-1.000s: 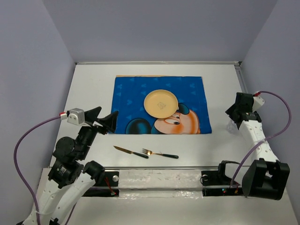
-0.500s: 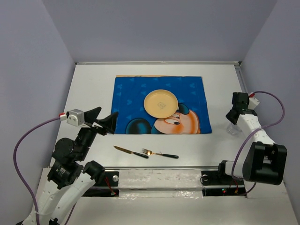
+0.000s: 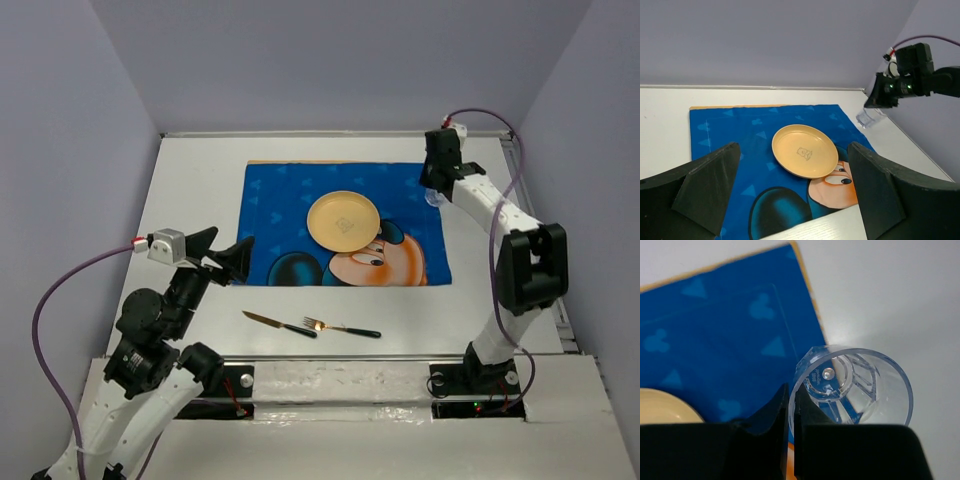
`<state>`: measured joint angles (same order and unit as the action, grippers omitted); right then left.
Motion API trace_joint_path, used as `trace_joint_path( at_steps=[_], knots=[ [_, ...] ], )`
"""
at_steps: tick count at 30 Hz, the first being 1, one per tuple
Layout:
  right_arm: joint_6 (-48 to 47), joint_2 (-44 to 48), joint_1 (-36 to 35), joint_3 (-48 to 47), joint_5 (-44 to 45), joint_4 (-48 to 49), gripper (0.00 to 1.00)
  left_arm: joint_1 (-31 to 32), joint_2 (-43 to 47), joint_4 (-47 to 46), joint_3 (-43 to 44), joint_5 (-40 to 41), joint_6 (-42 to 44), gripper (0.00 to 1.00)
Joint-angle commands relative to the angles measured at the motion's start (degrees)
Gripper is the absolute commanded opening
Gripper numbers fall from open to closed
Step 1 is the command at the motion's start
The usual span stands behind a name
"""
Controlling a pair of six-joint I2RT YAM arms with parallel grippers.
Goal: Set the dinner table for one person
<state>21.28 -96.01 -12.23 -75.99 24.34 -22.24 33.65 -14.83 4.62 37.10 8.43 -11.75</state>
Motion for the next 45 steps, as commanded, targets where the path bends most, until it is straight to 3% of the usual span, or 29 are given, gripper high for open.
trace_joint_path(
  at_steps=[1, 9, 18, 19, 24, 26, 29, 33, 35, 37, 38, 42, 45],
  knots=[
    [-8.53, -12.05, -0.25, -13.99, -4.03, 2.91, 0.00, -0.69, -1.69, -1.46, -0.19, 1.24, 1.46, 0.99],
    [-12.22, -26.06, -0.25, -34.20, -9.92, -1.05, 0.00, -1.30, -3.63, -1.72, -0.10, 0.89, 1.81, 0.99],
    [-13.63, -33.80, -0.25, -42.57, -9.92, -3.60, 0.01, -2.27, -5.73, -2.07, -0.10, 1.24, 1.99, 0.99],
    [-13.46, -34.50, -0.25, -42.93, -9.75, -3.95, 0.13, -2.36, -5.82, -1.99, -0.10, 1.24, 1.91, 0.99],
    [-12.66, -34.16, -0.25, -42.76, -7.29, -5.53, 0.50, -3.32, -6.09, -2.07, -0.01, 1.51, 1.82, 0.99],
    [-12.84, -32.50, -0.25, -42.84, -7.64, -6.14, 0.59, -3.59, -6.35, -1.90, -0.10, 1.51, 1.73, 0.99],
    [-12.67, -28.21, -0.25, -42.14, -9.04, -7.02, 0.60, -4.03, -6.35, -1.81, -0.01, 1.86, 1.73, 0.99],
    [-11.17, -20.19, -2.62, -33.90, -13.60, -6.42, 0.59, -5.17, -6.26, -1.81, -0.01, 1.95, 1.73, 0.99],
    [-8.46, -8.39, -6.91, -21.54, -16.59, -1.18, 0.58, -5.96, -6.18, -1.81, -0.01, 3.26, 1.38, 0.99],
    [-7.48, -1.85, -11.30, -10.38, -21.23, 5.33, 0.58, -6.66, -6.53, -1.81, -0.01, 3.88, 1.03, 0.99],
    [-7.04, 0.97, -16.55, -0.40, -22.13, 11.19, 0.58, -6.93, -6.70, -1.64, 0.07, 4.14, 0.76, 0.99],
    [-10.46, 11.35, -27.46, 15.03, -27.05, 16.35, 0.58, -7.37, -7.84, -1.46, 0.08, 5.37, 0.41, 0.99],
    [-11.53, 18.12, -30.91, 22.60, -35.13, 14.35, 0.66, -7.63, -8.37, -1.55, 0.08, 5.37, 0.41, 0.99]
  ],
)
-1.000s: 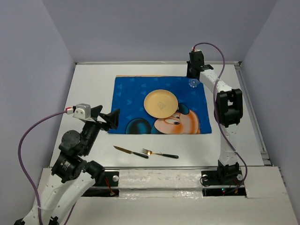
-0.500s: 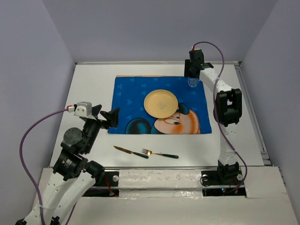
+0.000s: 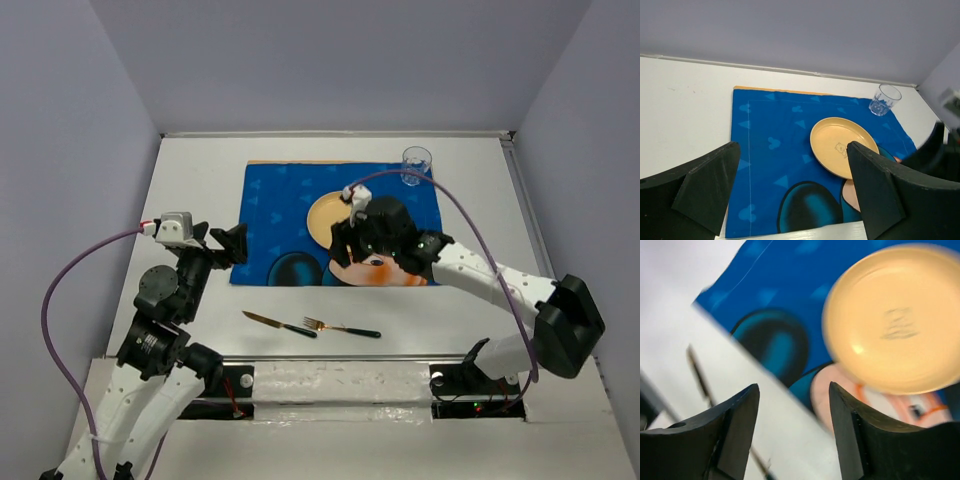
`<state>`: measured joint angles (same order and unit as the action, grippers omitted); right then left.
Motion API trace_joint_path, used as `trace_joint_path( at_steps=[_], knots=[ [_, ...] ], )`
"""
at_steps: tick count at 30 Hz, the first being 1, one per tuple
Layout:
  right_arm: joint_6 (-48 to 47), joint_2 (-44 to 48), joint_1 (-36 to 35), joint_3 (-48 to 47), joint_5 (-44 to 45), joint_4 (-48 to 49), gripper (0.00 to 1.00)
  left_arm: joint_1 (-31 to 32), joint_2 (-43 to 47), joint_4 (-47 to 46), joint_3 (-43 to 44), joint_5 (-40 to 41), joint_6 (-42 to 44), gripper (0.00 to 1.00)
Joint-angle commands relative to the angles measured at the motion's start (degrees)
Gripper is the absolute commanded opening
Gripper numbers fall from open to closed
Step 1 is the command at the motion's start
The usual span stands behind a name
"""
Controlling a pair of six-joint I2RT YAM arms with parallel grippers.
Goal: Set the dinner table for one person
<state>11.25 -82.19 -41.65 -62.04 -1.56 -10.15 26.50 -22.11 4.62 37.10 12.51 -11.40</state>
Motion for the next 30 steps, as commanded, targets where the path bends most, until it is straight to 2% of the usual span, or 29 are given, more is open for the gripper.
trace_joint_path(
  at_steps=[1, 9, 14, 17, 20, 28, 30],
  knots=[
    [-0.62, 6.67, -1.51, 10.08, -11.16, 0.33, 0.69, -0.83, -1.09, -1.63, 0.08, 1.02, 0.06, 0.99],
    [5.63, 10.56, -9.05, 19.76, -8.29, -5.58, 0.72, -2.50, -1.53, -1.90, -0.10, 1.11, 0.59, 0.99],
    [6.51, 6.52, -14.32, 19.24, -4.77, -8.66, 0.71, -5.40, -3.03, -2.16, -0.01, -1.17, 0.32, 0.99],
    [5.81, 4.15, -16.70, 18.45, -6.52, -8.57, 0.70, -5.93, -3.82, -2.34, -0.10, -1.88, 0.32, 0.99],
    [6.07, 1.26, -18.91, 16.69, -2.77, -10.58, 0.69, -5.85, -4.70, -2.25, -0.01, -2.40, 0.41, 0.99],
    [7.56, -5.43, -20.66, 14.06, 0.77, -13.05, 0.53, -6.02, -4.43, -2.34, -0.01, -3.11, 0.41, 0.99],
    [7.30, -6.74, -21.19, 13.35, 1.30, -13.93, 0.42, -5.94, -4.17, -2.34, -0.01, -3.28, 0.50, 0.99]
  ],
)
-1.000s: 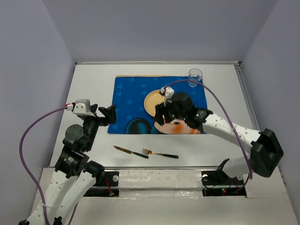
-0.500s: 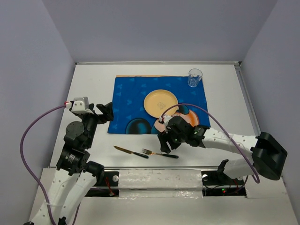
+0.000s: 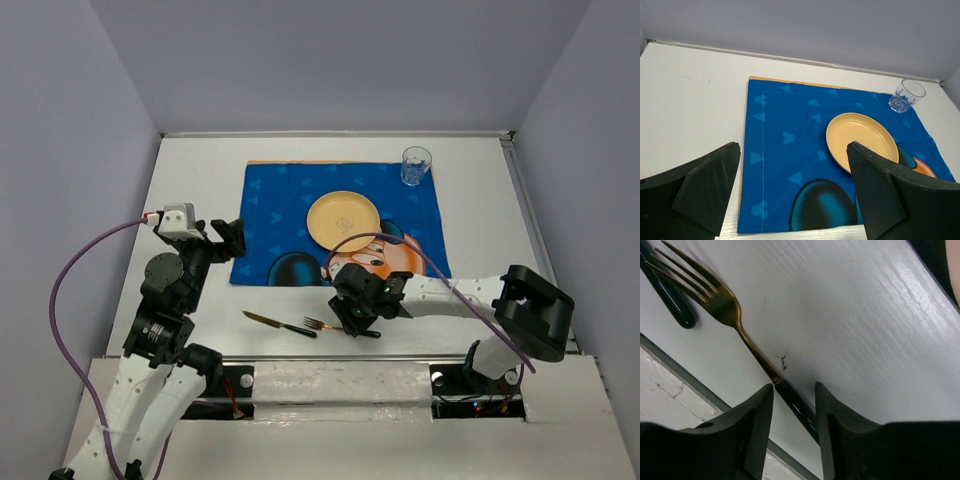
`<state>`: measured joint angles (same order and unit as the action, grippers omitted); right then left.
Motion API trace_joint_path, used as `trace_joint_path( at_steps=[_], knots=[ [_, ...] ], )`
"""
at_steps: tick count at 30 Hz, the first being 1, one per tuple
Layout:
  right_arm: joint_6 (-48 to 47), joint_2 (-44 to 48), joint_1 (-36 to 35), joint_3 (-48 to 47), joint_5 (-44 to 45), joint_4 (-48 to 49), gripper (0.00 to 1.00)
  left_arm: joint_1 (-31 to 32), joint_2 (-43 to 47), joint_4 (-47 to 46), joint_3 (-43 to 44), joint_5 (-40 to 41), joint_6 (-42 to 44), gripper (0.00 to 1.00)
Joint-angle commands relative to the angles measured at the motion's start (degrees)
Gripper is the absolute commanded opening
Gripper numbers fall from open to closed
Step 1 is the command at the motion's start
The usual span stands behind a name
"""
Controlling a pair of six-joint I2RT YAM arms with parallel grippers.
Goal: Set the dinner table for one person
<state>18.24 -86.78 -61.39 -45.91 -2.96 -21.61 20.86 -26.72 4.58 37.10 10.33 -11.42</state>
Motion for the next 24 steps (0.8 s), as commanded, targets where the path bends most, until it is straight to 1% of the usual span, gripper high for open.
trace_joint_path(
  at_steps=[1, 3, 4, 5, 6, 7, 10, 11, 13, 18, 21, 24],
  knots=[
    [0.39, -2.68, -1.46, -3.22, 2.87, -2.82, 0.41, -0.30, 0.53, -2.29, -0.01, -1.10, 0.43, 0.99],
    [0.13, -3.48, -1.46, -4.18, 4.63, -3.79, 0.37, -0.30, 0.70, -2.29, -0.01, -1.19, 0.43, 0.99],
    [0.04, -4.09, -1.46, -4.45, 4.72, -3.97, 0.33, -0.38, 0.70, -2.29, -0.01, -1.27, 0.43, 0.99],
    [-0.05, -4.44, -1.98, -4.80, 4.98, -4.23, 0.25, -0.30, 0.88, -2.29, -0.10, -1.45, 0.35, 0.99],
    [-0.57, -4.62, -1.98, -4.98, 4.81, -4.41, 0.23, -0.30, 0.88, -2.38, -0.10, -1.54, 0.43, 0.99],
    [-0.75, -4.97, -1.98, -5.15, 4.63, -4.58, 0.19, -0.30, 0.79, -2.38, -0.10, -1.63, 0.43, 0.99],
    [-1.80, -5.24, -1.98, -5.86, 3.40, -4.76, 0.18, -0.38, 0.53, -2.47, -0.01, -2.06, 0.43, 0.99],
    [-2.07, -5.24, -1.98, -6.47, 3.40, -5.28, 0.10, -0.30, 0.35, -2.38, -0.01, -2.15, 0.43, 0.99],
    [-2.50, -4.89, -2.51, -7.08, 3.75, -5.73, 0.00, -0.30, 0.44, -2.38, -0.01, -2.15, 0.52, 0.99],
    [-2.68, -1.29, -2.51, -8.84, 3.49, -6.34, 0.00, -0.38, 0.79, -2.38, -0.01, -2.15, 0.43, 0.99],
    [-2.07, 3.44, -2.51, -10.60, 3.49, -6.43, 0.00, -0.38, 0.62, -2.47, -0.01, -2.59, 0.43, 0.99],
    [-1.54, 5.57, -2.51, -14.46, 7.17, -6.08, 0.00, -0.73, 0.70, -2.65, 0.08, -2.85, 0.17, 0.99]
  ],
)
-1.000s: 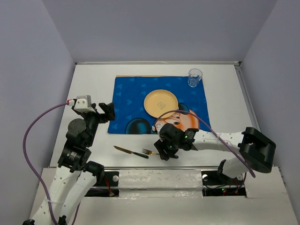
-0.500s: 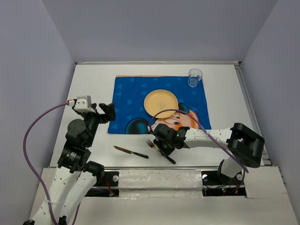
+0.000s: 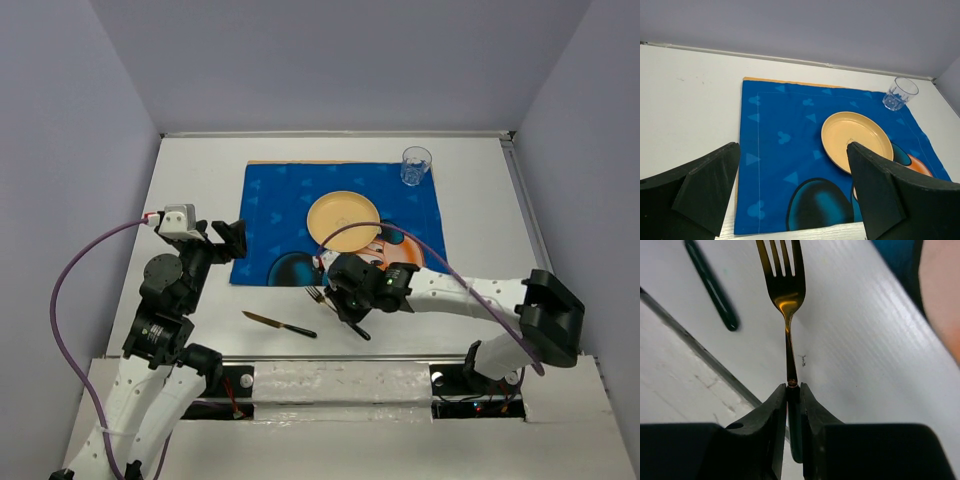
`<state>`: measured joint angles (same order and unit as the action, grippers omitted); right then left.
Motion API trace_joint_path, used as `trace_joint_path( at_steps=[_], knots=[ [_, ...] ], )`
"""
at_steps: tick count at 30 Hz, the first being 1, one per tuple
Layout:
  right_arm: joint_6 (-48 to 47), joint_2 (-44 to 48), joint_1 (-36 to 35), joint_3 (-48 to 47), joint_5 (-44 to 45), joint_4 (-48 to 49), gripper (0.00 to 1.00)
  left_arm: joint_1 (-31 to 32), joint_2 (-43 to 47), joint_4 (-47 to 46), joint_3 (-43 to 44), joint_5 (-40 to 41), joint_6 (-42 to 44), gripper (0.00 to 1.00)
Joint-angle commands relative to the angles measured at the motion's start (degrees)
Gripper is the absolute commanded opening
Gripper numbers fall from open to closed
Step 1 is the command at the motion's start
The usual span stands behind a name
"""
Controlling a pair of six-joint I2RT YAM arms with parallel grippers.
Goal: Set the dinner table for one person
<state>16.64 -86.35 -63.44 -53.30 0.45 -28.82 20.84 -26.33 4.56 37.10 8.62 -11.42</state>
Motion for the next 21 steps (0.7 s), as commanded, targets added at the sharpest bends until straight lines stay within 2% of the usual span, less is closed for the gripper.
trace_joint_path(
  at_steps=[1, 4, 8, 14, 17, 21],
  knots=[
    [0.14, 5.13, -0.46, -8.39, 4.81, 1.57, 0.00, -0.80, 0.40, -2.62, 0.08, -1.24, 0.08, 0.99],
    [0.23, 2.77, 1.20, -15.04, 8.86, 4.38, 0.00, -1.33, 0.57, -2.71, 0.16, -1.33, -0.18, 0.99],
    [2.86, -6.45, 5.07, -25.87, 16.68, 5.88, 0.00, -1.59, 1.01, -2.01, 0.34, 0.95, -0.53, 0.99],
    [13.05, -19.90, 11.40, -39.14, 13.18, 10.97, 0.00, -1.94, 3.12, -1.04, 0.43, 5.17, -1.68, 0.99],
    [17.18, -25.61, 12.10, -44.85, 16.76, 11.77, 0.00, -1.86, 4.00, -0.95, 0.34, 4.83, -1.94, 0.99],
    [21.41, -31.86, 13.17, -49.53, 17.04, 11.77, 0.00, -0.98, 4.79, -1.04, 0.34, 4.38, -1.94, 0.99]
  ],
)
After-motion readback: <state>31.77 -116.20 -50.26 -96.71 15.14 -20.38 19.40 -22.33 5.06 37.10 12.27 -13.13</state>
